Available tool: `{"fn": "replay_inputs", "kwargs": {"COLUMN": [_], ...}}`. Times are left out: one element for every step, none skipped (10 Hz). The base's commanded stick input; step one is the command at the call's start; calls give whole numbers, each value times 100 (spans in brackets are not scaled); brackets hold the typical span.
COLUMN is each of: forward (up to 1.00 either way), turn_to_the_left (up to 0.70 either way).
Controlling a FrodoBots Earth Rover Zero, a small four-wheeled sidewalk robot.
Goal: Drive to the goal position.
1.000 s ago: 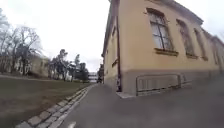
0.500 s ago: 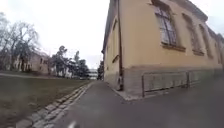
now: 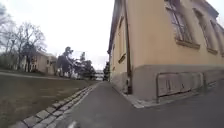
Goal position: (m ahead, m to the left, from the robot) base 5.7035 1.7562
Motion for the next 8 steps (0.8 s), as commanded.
{"fn": "replay_inputs", "kwargs": {"forward": [100, 100, 100, 100, 100, 100, 100, 100], "turn_to_the_left": [0, 0, 0, 0, 0, 0, 0, 0]}}
